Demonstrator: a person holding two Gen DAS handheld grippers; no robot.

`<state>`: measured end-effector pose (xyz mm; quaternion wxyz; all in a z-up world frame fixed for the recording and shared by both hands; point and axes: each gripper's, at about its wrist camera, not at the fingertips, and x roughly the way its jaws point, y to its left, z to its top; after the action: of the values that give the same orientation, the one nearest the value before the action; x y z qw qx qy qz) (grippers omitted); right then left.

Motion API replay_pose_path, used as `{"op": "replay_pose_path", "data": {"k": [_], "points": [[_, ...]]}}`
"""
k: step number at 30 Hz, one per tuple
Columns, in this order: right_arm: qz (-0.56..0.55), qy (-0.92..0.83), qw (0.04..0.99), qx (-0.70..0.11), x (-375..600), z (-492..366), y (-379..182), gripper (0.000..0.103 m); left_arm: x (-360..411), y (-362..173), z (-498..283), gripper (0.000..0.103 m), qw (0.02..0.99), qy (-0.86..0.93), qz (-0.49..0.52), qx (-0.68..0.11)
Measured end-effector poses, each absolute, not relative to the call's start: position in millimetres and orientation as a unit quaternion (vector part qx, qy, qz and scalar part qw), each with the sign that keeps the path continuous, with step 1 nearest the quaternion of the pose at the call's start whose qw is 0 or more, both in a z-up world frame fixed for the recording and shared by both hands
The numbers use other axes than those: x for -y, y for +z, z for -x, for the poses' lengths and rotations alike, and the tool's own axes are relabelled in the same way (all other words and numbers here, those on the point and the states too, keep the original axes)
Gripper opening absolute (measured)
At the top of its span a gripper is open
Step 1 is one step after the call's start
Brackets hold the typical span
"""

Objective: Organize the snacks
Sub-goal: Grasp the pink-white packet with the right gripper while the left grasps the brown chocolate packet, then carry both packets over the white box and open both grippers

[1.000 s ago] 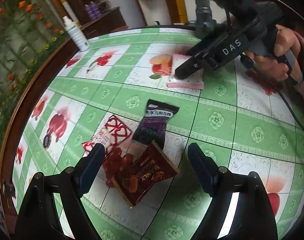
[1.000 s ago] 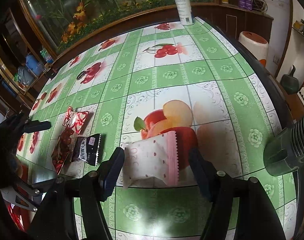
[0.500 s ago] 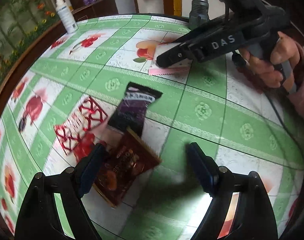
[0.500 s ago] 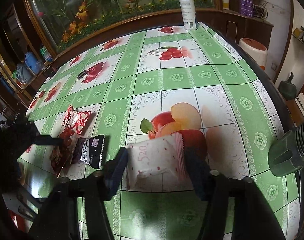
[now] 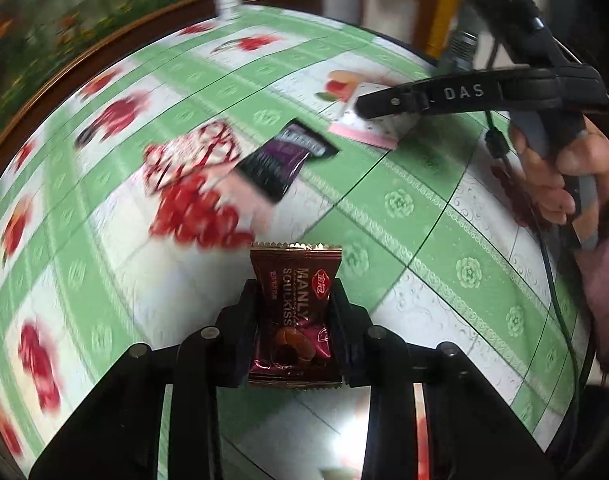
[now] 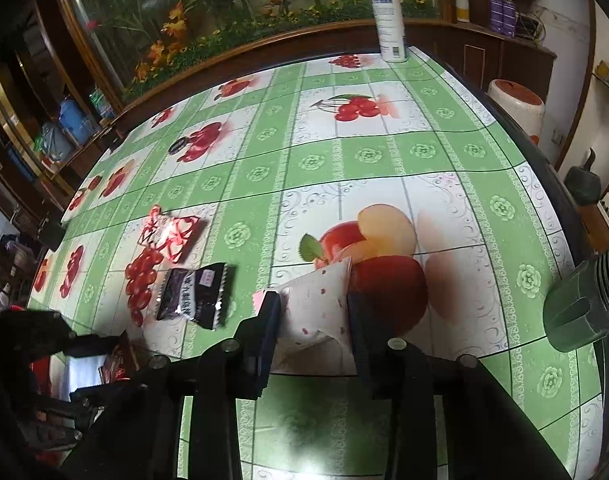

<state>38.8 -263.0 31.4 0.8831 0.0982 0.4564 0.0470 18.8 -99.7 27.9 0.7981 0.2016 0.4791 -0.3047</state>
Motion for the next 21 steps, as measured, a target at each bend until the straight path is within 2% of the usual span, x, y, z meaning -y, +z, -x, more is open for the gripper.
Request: {"op": "replay_pose_path", "data": {"k": [3,5,12,14,21], "points": [[-0.107,0.064,0.882,-0.454,258.8,-34.3,33.6,0.033,87.5,35.0,5.1,0.030,0.819,-0.277,-0.180,-0.469],[-0.111,0.078,0.883,-0.448,253.4,-30.3,36.0,0.026,75.7,43.9,22.0,0.030,0.833,-0.268,-0.159,-0.457],[-0.109,0.136,0.892,-0.418,212.1,-5.0,46.1,0.021,20.0,68.1,64.6,0.030,0.875,-0.218,-0.086,-0.424],[-0.103,0.161,0.895,-0.403,195.6,6.0,49.9,0.015,-0.3,75.5,79.6,0.030,0.885,-0.206,-0.071,-0.412],[-0.081,0.244,0.890,-0.376,128.2,31.3,59.4,0.014,-62.8,94.7,119.9,0.030,0.918,-0.131,-0.046,-0.371]]}}
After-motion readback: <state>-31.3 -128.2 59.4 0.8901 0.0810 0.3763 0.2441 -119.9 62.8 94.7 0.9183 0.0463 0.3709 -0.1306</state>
